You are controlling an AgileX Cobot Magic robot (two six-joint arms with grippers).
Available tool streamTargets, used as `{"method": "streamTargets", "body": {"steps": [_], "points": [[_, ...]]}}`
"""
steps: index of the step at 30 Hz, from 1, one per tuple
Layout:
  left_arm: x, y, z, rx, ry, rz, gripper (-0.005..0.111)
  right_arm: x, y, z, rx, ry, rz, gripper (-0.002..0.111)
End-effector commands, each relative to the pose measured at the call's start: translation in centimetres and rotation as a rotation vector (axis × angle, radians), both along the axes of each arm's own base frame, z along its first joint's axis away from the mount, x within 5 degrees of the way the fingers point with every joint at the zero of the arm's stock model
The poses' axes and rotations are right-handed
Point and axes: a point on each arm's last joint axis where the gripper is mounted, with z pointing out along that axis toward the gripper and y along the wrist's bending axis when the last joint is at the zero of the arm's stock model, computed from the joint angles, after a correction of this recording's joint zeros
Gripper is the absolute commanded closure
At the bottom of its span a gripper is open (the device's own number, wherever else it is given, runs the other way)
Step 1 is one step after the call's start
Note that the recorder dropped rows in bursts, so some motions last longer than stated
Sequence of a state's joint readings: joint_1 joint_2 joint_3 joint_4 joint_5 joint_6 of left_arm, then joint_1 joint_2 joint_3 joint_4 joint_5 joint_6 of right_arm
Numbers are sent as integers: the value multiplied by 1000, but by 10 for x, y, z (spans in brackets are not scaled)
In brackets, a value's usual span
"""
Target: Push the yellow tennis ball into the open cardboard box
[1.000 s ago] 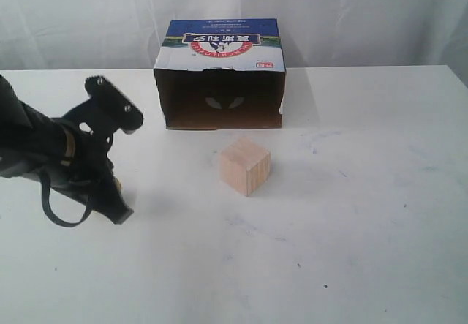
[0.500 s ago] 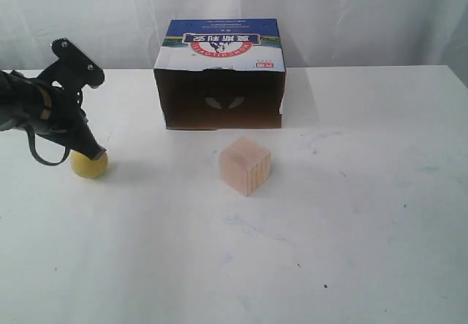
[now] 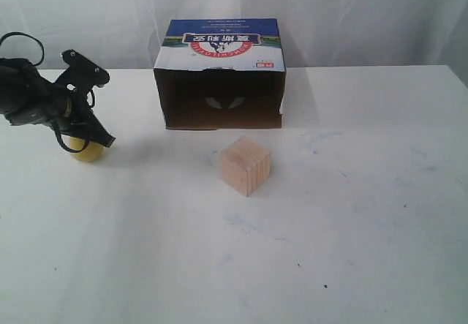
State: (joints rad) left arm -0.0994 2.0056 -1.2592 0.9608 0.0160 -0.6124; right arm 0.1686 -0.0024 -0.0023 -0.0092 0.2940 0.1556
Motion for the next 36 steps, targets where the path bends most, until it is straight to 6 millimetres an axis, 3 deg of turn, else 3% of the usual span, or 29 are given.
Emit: {"method": "streamTargets", "body": {"steps": [1,10,18,23,31,36], "points": [[-11,-2,-15,28,97,69,107,0,0,0,2,-5,-9,108],[-27,-24,7,-9,63,46,107,0,0,0,2,-5,-9,108],[-31,-57,8,-80,23,-60,107,0,0,0,2,-5,-9,108],[-32,-66,15,-91,4,-82,107,0,0,0,2,-5,-9,108],[-42,-65,66,-98,-122,-104,107,0,0,0,2,-5,-9,108],[-51,-54,91,13,-148,-85,107,0,0,0,2,-5,-9,108]]}}
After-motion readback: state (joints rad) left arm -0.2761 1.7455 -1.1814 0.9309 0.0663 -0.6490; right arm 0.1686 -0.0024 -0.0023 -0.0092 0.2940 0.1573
